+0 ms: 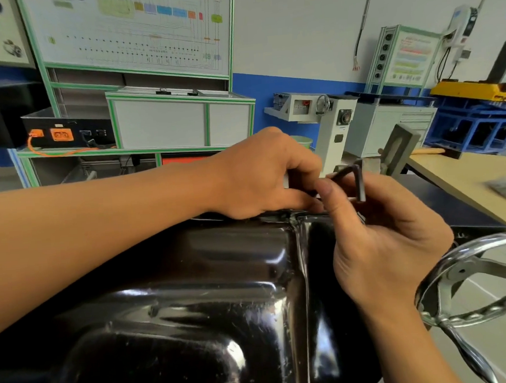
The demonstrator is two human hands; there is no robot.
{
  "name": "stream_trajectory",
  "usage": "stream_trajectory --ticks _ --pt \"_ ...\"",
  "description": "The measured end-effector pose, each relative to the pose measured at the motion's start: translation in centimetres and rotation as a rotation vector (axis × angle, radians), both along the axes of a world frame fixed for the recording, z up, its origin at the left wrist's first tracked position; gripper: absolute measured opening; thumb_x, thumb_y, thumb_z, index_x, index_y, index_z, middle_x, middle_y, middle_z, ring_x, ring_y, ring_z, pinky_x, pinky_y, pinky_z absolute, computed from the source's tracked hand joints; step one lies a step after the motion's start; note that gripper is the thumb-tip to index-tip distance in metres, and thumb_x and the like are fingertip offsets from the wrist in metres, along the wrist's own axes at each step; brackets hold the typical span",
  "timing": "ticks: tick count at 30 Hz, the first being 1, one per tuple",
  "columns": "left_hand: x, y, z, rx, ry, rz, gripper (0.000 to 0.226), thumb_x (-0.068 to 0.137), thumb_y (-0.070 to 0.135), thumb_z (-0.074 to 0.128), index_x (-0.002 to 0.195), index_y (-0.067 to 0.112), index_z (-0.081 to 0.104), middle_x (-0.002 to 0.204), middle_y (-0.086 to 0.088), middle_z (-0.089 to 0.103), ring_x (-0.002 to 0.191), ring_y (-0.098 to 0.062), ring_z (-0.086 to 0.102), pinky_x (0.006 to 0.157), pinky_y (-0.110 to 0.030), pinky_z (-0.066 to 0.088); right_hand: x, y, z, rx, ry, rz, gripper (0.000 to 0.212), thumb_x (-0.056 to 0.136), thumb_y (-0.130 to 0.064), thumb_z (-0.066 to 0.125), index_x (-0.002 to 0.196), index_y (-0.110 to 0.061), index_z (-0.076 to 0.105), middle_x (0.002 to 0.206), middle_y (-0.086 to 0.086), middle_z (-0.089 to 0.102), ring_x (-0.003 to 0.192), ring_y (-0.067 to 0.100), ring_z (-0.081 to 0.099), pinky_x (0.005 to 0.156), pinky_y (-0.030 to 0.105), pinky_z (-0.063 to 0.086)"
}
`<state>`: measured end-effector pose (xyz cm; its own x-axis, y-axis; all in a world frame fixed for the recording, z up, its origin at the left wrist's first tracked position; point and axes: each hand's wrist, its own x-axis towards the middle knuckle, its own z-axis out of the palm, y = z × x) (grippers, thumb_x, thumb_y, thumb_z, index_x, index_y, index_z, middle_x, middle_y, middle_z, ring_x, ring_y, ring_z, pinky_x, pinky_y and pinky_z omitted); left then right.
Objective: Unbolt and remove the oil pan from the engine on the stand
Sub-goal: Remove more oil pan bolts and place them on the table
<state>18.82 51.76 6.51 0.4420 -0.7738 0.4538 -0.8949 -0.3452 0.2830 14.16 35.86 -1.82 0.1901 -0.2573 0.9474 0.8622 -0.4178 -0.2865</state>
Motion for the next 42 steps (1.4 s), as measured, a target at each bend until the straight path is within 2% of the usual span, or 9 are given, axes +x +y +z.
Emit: stream_trajectory --ticks 4,9,11,14,18,26,30,34,42 --pt "-0.1 0.2 0.0 -0.027 0.043 0.012 0.013 0.086 0.018 0.075 0.076 0.013 0.07 0.064 0.011 0.062 0.062 0.002 0.055 0.063 -0.008 0.036 0.0 0.2 -0.1 0.001 0.049 0.038 0.016 0.09 -0.011 0.075 0.103 -0.021 0.071 0.095 -0.013 0.071 0.083 0.01 0.07 0.073 0.025 0.053" --pt "-0.3 0.8 0.1 -0.031 0.157 -0.035 0.023 0.094 0.017 0.067 0.116 0.015 0.073 0.1 0.005 0.076 0.095 -0.007 0.068 0.084 -0.019 0.051 -0.3 0.2 0.3 -0.045 0.141 0.062 0.014 0.095 -0.012 0.066 0.108 -0.018 0.068 0.099 -0.008 0.071 0.088 0.016 0.07 0.073 0.032 0.056" --pt "-0.3 0.8 0.2 -0.037 0.149 -0.036 0.017 0.094 0.016 0.067 0.109 0.015 0.076 0.093 0.006 0.077 0.091 -0.008 0.069 0.082 -0.023 0.053 -0.6 0.2 0.8 -0.053 0.18 0.084 0.015 0.095 -0.014 0.066 0.109 -0.019 0.068 0.099 -0.005 0.07 0.087 0.014 0.068 0.069 0.025 0.052" --pt "-0.4 0.6 0.4 -0.055 0.123 -0.042 0.02 0.09 0.011 0.071 0.083 0.031 0.069 0.065 0.03 0.064 0.068 0.01 0.061 0.067 -0.003 0.041 -0.8 0.4 1.4 -0.028 0.173 0.09 0.015 0.091 -0.017 0.073 0.105 -0.018 0.069 0.098 0.001 0.067 0.081 0.011 0.062 0.064 0.016 0.044" --pt "-0.3 0.0 0.4 -0.101 0.094 -0.031 0.018 0.082 0.01 0.078 0.074 0.022 0.068 0.057 0.025 0.058 0.06 0.01 0.056 0.063 -0.002 0.038 -0.9 0.6 1.3 0.073 0.141 0.059 0.012 0.086 -0.014 0.079 0.097 -0.011 0.074 0.087 -0.004 0.071 0.075 0.006 0.063 0.067 0.02 0.046" --pt "-0.3 0.5 0.3 -0.08 0.162 -0.066 0.025 0.092 0.012 0.069 0.117 0.014 0.072 0.101 0.005 0.077 0.093 -0.002 0.07 0.083 -0.02 0.054 -0.7 0.5 1.1 -0.05 0.093 -0.023 0.015 0.096 -0.012 0.065 0.109 -0.019 0.067 0.099 -0.012 0.067 0.088 0.005 0.066 0.074 0.028 0.052" --pt "-0.4 0.6 0.6 -0.037 0.124 -0.061 0.018 0.09 0.013 0.071 0.092 0.031 0.07 0.07 0.03 0.065 0.07 0.012 0.062 0.068 -0.005 0.042 -0.8 0.5 1.3 -0.071 0.154 -0.011 0.017 0.094 -0.017 0.069 0.11 -0.011 0.069 0.103 -0.001 0.066 0.091 0.015 0.064 0.071 0.033 0.051" --pt "-0.5 0.0 0.7 -0.072 0.079 -0.051 0.031 0.083 0.01 0.077 0.072 0.034 0.061 0.057 0.029 0.057 0.06 0.01 0.056 0.062 -0.003 0.038 -1.0 0.6 1.4 0.002 0.144 -0.021 0.011 0.088 -0.016 0.078 0.095 -0.01 0.073 0.088 -0.001 0.07 0.079 0.015 0.067 0.068 0.033 0.053" --pt "-0.3 0.6 0.5 -0.029 0.116 -0.087 0.014 0.091 0.008 0.068 0.09 0.021 0.072 0.069 0.029 0.064 0.068 0.01 0.06 0.065 -0.006 0.042 -1.0 0.4 1.2 -0.152 0.142 -0.092 0.007 0.097 -0.013 0.063 0.103 -0.015 0.067 0.091 0.0 0.065 0.087 0.023 0.062 0.074 0.039 0.05"
